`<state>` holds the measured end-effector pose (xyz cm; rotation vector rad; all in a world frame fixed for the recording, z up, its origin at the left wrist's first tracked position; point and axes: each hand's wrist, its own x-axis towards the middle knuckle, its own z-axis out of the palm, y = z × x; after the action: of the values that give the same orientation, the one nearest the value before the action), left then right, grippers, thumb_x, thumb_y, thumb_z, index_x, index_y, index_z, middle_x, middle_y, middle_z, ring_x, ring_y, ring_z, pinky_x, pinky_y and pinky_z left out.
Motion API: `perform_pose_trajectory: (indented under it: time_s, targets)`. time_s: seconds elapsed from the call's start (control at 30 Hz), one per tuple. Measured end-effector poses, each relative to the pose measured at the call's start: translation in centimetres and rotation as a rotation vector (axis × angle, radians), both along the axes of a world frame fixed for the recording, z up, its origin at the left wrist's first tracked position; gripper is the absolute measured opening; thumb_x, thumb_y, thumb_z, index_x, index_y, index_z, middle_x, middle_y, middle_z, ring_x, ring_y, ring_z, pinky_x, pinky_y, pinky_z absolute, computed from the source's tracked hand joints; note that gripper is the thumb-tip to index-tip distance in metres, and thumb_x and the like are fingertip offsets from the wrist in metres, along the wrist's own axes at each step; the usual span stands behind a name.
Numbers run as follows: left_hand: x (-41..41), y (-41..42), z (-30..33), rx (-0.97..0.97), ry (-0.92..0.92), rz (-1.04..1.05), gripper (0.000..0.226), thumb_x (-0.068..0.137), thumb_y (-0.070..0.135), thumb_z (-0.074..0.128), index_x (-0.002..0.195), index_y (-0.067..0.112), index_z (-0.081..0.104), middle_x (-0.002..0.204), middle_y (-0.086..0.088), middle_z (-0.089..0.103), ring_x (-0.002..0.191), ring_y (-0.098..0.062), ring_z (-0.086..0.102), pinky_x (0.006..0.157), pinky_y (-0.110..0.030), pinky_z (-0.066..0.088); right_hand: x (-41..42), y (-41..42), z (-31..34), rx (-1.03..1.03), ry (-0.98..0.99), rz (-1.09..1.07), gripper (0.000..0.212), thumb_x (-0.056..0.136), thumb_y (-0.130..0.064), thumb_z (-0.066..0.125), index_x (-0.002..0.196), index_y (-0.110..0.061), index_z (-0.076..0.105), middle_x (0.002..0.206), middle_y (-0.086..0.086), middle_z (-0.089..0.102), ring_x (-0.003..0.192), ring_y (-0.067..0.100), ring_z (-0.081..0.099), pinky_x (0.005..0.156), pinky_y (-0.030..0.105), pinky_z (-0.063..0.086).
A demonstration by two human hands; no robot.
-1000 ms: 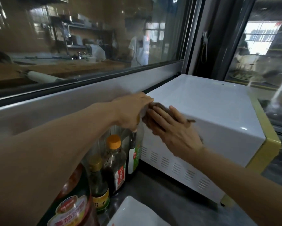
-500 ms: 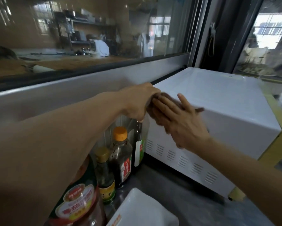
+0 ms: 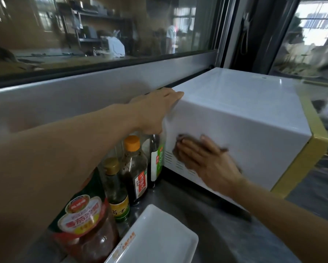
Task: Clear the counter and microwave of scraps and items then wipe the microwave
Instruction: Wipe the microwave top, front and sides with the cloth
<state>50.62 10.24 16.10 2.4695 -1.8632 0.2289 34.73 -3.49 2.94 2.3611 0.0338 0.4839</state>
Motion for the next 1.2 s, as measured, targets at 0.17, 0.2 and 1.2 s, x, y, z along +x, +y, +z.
perform_pose_trajectory:
  time_s: [0.17,0.2,1.2]
  targets:
    - [-0.3,-0.6,-1.4,-0.073,0.024,-0.017,0.104,0.074,0.018,0.075,0.150,0.028,0.005,0.159,0.005,0.004,0.146,-0.014,0.008,0.116,-0.044,0.021,0.7,-0.2,1.5,0.015,-0.261,-0.100,0.061,0.085,-0.021,0.029,0.145,-0.012,0.032,0.153,0.008,0.030,0.143,0.024,0.021,0.116,0.044,-0.001]
    - [-0.1,-0.6,-1.6,-0.091,0.035,-0.020,0.104,0.073,0.018,0.075,0.150,0.029,0.006,0.159,0.005,0.007,0.146,-0.014,0.009,0.117,-0.043,0.021,0.9,-0.1,-0.1,0.009,-0.241,-0.107,0.061,0.086,-0.020,0.029,0.146,-0.013,0.029,0.154,0.008,0.028,0.143,0.023,0.017,0.116,0.044,-0.002]
    - [-0.9,-0.5,-2.6,-0.156,0.116,0.037,0.102,0.073,0.004,0.066,0.149,0.032,0.005,0.159,0.010,0.001,0.146,-0.011,0.001,0.115,-0.055,0.012,3.4,0.6,-6.3,-0.046,0.065,-0.096,0.067,0.079,-0.020,0.038,0.145,-0.011,0.035,0.154,0.009,0.028,0.144,0.026,0.020,0.115,0.045,-0.006]
